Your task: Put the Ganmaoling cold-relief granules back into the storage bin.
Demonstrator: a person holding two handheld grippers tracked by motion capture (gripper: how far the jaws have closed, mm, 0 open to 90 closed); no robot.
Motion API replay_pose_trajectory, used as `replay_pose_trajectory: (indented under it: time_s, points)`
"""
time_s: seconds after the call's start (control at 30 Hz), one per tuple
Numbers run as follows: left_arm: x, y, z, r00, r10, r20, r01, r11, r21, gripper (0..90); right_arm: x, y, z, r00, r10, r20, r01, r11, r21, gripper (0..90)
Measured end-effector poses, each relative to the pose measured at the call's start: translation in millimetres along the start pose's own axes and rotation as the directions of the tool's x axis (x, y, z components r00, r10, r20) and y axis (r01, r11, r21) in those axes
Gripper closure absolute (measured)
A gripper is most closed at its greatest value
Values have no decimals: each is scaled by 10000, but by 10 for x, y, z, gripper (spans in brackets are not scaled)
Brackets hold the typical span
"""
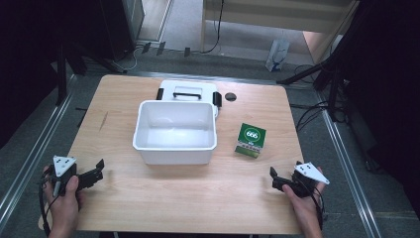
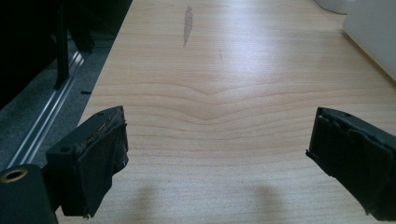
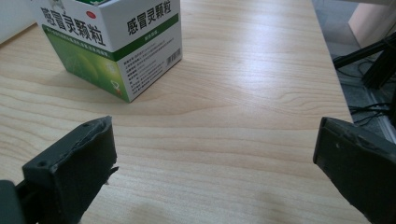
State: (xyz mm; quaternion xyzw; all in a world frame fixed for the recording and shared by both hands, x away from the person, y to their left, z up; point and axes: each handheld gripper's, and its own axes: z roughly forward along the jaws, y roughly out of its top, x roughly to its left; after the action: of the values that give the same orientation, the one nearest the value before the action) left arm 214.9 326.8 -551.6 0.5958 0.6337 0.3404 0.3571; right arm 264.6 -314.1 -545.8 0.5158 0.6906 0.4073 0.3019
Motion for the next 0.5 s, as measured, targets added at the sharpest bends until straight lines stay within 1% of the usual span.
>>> replay_pose_trajectory:
  time_s: [0.03, 0.13, 0.2, 0.23, 0.33, 0.43, 0.5]
  points:
    - [4, 0, 0, 10000, -26, 5, 26, 10000, 16, 51, 0, 0, 0, 10000, 0, 0, 0, 10000, 0, 0]
    - [17, 0, -4, 9999, -116, 31, 116, 9999, -12, 51, -11, 6, 14, 9997, -15, -258, 20, 9999, 172, 0]
    - [25, -3, -6, 9998, -188, 83, 188, 9998, -25, 51, -27, 15, 26, 9987, 70, -512, -49, 9992, 401, 0]
    - [28, -3, -9, 9996, -238, 118, 238, 9997, -20, 51, -27, 15, 26, 9987, 70, -512, -49, 9992, 401, 0]
    - [35, -3, -9, 9995, -272, 173, 273, 9996, -14, 51, -38, 33, 34, 9956, -2, -933, 69, 9974, 717, 0]
    - [33, 0, -4, 9995, -241, 199, 241, 9997, 34, 52, -28, 51, 64, 9923, -378, -1177, 515, 9919, 1158, 0]
    - [33, 0, -1, 9995, -238, 210, 237, 9997, 48, 52, -11, 83, 89, 9886, -796, -1279, 988, 9835, 1516, 0]
